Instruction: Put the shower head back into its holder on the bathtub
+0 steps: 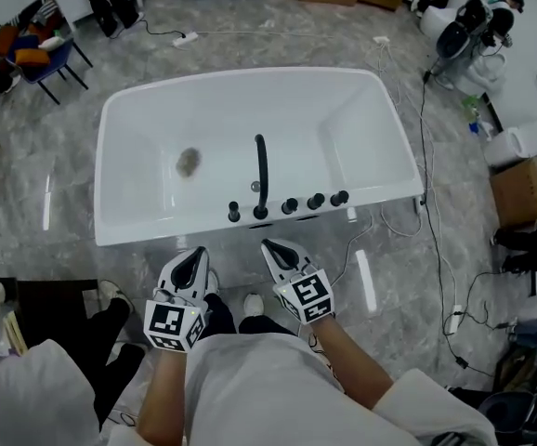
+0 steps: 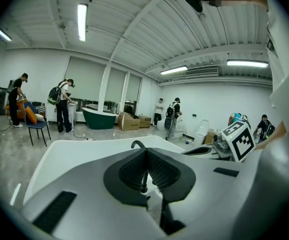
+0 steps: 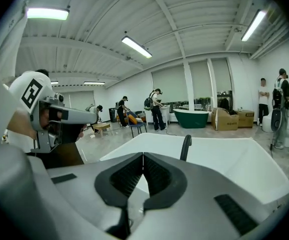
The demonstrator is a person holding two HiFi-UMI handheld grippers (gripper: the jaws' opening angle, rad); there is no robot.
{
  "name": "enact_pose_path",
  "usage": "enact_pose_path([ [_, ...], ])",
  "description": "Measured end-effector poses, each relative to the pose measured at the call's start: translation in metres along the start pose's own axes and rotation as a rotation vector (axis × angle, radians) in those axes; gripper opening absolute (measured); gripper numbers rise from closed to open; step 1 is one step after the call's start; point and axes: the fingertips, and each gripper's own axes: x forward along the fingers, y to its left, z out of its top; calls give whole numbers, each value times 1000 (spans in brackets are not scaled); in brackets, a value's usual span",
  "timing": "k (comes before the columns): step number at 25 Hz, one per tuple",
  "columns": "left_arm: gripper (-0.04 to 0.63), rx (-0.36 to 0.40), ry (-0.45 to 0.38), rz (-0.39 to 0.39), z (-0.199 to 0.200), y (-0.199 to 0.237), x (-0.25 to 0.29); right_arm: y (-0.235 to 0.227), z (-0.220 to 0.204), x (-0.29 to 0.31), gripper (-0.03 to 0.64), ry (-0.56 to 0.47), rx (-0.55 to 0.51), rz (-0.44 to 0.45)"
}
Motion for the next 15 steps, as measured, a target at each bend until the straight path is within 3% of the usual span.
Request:
enact_pose_path([
  [8,11,15,-44,-27,12,-7,-24,14,31,-34,18,-63,-49,-44],
  [15,11,57,-54,-80,31,8,-42,26,66,-55,18,-134,7,-105],
])
